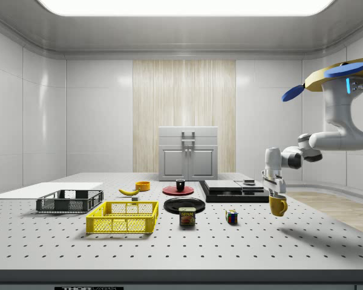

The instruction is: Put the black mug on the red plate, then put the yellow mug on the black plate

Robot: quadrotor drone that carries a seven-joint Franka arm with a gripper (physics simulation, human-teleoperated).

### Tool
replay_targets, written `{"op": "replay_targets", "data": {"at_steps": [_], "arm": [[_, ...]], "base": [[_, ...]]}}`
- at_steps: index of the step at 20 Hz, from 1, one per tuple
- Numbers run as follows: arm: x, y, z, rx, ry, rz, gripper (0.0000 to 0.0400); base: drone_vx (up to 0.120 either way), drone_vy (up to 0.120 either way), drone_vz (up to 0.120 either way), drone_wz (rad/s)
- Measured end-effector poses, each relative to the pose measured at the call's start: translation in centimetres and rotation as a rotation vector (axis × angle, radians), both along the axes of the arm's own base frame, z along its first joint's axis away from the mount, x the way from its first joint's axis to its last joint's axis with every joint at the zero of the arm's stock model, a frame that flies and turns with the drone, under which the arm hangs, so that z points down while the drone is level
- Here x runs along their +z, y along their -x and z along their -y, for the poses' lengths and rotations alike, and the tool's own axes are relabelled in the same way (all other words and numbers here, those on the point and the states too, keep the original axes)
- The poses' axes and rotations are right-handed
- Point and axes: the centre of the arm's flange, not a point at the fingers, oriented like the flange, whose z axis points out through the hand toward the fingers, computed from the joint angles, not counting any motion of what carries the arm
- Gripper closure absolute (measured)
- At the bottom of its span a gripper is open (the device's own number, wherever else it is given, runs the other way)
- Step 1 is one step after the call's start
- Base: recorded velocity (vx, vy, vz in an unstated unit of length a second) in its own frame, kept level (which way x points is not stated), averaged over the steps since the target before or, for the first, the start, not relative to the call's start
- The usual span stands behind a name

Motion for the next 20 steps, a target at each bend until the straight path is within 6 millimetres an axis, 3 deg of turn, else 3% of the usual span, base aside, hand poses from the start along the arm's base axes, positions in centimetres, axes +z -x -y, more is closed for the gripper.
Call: {"op": "replay_targets", "data": {"at_steps": [20], "arm": [[-0.71, 0.00, 0.00, 0.000, 0.000, 0.000, 0.0290]], "base": [[0.120, -0.120, 0.008, 0.000]]}}
